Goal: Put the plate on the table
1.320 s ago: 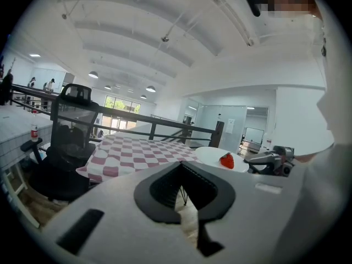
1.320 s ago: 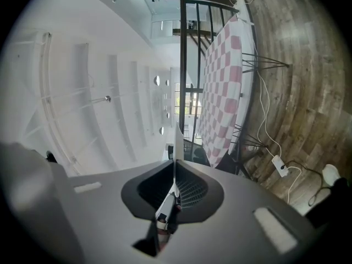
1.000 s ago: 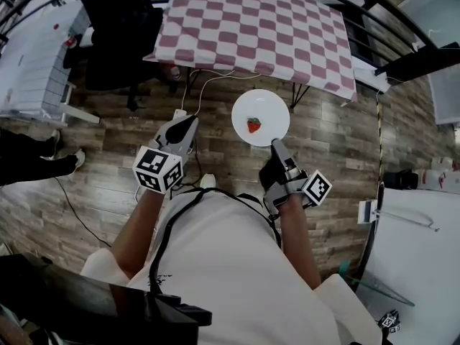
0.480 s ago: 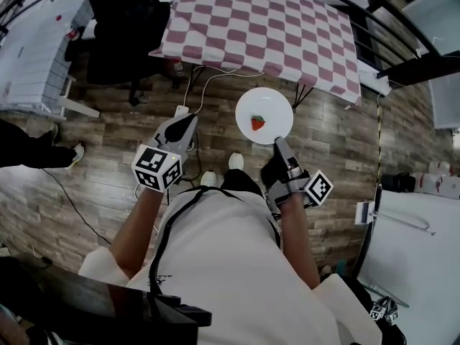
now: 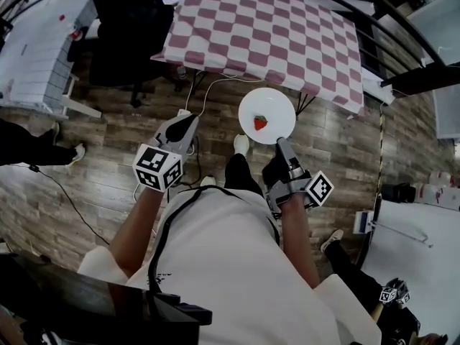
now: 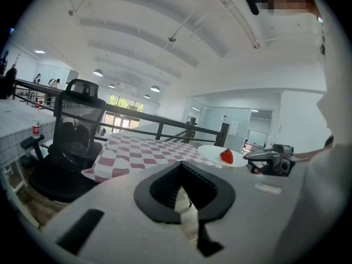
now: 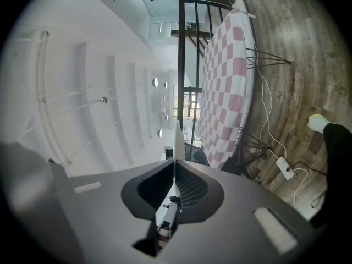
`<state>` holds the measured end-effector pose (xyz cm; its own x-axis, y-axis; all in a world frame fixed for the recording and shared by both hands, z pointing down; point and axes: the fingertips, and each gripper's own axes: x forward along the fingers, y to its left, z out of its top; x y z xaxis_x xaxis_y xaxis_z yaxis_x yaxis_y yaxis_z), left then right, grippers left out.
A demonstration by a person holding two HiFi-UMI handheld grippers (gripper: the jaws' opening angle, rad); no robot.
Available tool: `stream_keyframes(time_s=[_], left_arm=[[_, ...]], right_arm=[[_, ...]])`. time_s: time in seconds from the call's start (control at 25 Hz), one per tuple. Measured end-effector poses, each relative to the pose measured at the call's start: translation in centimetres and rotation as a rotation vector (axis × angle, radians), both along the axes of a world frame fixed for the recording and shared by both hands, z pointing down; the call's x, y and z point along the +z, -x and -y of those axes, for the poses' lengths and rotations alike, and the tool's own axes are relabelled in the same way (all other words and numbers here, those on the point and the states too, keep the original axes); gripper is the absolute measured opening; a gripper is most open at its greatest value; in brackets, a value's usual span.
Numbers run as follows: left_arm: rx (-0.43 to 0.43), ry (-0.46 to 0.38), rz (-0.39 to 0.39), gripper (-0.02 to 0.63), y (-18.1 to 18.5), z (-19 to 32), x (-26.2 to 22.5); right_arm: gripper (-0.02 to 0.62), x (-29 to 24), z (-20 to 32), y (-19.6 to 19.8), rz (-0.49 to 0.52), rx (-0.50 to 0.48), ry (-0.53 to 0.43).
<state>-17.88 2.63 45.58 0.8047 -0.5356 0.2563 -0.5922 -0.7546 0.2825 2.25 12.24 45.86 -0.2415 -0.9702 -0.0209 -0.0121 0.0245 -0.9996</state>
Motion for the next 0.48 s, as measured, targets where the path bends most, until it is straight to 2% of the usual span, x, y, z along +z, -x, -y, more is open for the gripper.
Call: stream_keyframes(time_s=[0.2, 0.48], left_arm=[[-0.04, 0.005, 0.01, 0.006, -2.1, 3.5, -0.1], [-0.056, 0.002, 0.028, 0.006, -7.5, 9.0, -0.5]], right_arm=[[0.018, 0.1, 3.8, -2.4, 0.009, -0.032, -0.001], [0.018, -0.2, 10.9, -7.1, 0.009, -0.087, 0.001]])
